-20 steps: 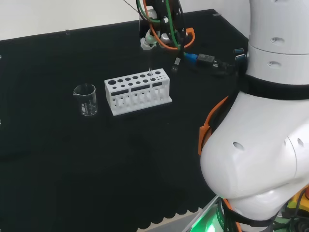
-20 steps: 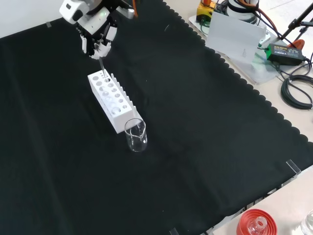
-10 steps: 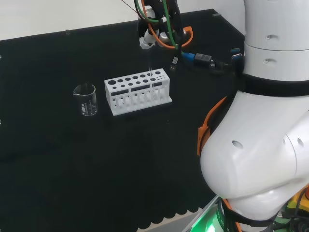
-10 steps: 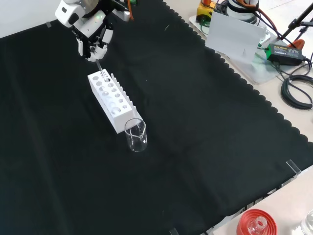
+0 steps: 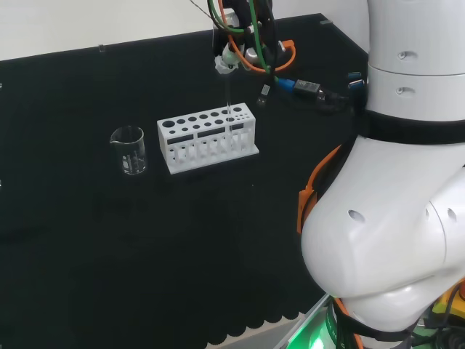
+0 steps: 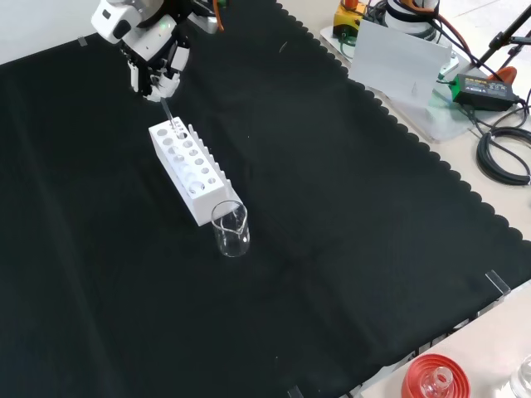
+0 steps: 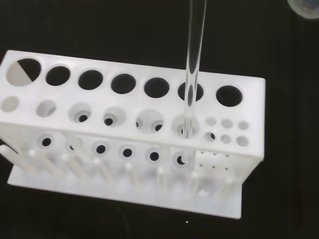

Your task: Put the glass rod back on the white test tube rack.

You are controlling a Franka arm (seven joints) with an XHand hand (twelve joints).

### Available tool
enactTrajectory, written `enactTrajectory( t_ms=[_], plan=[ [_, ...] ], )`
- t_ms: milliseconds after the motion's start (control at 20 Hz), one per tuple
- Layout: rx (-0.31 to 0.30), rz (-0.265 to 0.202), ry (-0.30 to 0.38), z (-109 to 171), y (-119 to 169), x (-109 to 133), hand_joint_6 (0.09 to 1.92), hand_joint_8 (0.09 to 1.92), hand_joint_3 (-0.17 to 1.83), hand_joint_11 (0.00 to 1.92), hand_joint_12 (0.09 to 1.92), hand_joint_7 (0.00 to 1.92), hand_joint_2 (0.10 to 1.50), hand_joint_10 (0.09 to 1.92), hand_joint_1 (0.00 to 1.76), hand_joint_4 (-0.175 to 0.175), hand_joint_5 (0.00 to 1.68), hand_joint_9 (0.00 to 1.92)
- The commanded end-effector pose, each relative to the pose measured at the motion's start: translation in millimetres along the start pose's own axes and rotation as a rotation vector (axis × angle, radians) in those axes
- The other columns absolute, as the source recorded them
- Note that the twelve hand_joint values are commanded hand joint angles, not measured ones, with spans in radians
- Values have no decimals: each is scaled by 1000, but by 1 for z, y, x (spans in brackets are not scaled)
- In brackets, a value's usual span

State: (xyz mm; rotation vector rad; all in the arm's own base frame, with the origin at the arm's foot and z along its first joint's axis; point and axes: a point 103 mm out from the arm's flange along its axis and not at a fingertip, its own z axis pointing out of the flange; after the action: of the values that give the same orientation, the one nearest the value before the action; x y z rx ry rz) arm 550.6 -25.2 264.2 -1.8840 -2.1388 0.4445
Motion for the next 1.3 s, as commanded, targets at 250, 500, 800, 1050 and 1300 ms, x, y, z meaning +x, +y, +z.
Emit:
enactTrajectory(
  t_ms=[250, 500, 800, 1050, 1300],
  plan=[
    [27, 21, 46, 4, -1, -13, 1000, 547, -175, 1630, 583, 1569, 1190, 253, 1181, -175, 1001, 1811],
    [34, 13, 63, 1, -2, -11, 1062, 591, -175, 1671, 587, 1573, 1211, 267, 1167, -175, 956, 1828],
    [41, 6, 61, -3, -5, -11, 985, 560, -171, 1739, 501, 1599, 1180, 217, 1169, -175, 998, 1863],
    [47, 2, 62, -6, -7, -10, 941, 421, -174, 1806, 419, 1662, 1024, 112, 1258, -175, 764, 1914],
    [56, -1, 63, -5, -8, -9, 937, 338, -175, 1874, 392, 1708, 966, 123, 1266, -175, 582, 1920]
  ],
)
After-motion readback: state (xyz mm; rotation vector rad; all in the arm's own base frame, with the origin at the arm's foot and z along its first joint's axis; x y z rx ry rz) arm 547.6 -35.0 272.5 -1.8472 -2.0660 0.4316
